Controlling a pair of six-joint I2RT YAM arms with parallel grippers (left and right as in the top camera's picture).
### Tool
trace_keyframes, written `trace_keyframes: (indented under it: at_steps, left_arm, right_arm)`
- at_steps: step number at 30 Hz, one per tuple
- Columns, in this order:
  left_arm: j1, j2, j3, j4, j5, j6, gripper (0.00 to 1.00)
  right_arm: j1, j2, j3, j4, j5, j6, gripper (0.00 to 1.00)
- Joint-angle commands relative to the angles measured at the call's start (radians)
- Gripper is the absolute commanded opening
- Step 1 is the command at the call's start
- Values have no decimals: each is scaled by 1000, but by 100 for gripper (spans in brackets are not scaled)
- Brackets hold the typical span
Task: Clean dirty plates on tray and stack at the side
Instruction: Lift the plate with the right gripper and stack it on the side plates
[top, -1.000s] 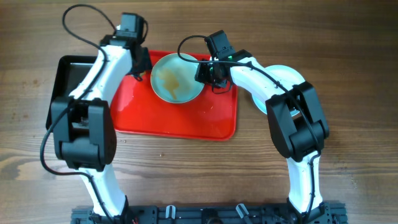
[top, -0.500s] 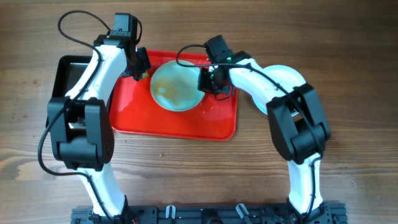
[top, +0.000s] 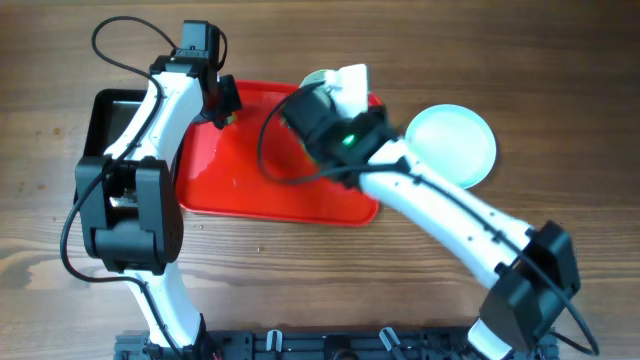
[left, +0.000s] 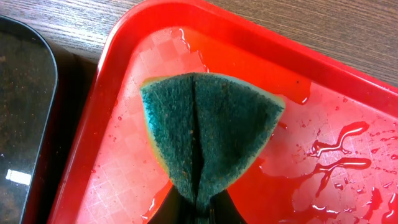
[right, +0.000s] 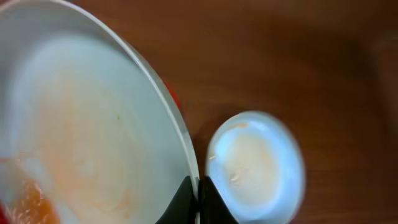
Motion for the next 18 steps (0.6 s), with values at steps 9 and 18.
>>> trace_keyframes:
  at_steps: [9, 18]
  left_arm:
    - [9, 10, 2, 3, 12, -6, 4]
    - [9, 10, 2, 4, 12, -6, 4]
  right_arm:
    - [129, -11, -1, -6, 332, 79, 4]
    - [-196, -71, -1, -72, -443, 74, 4]
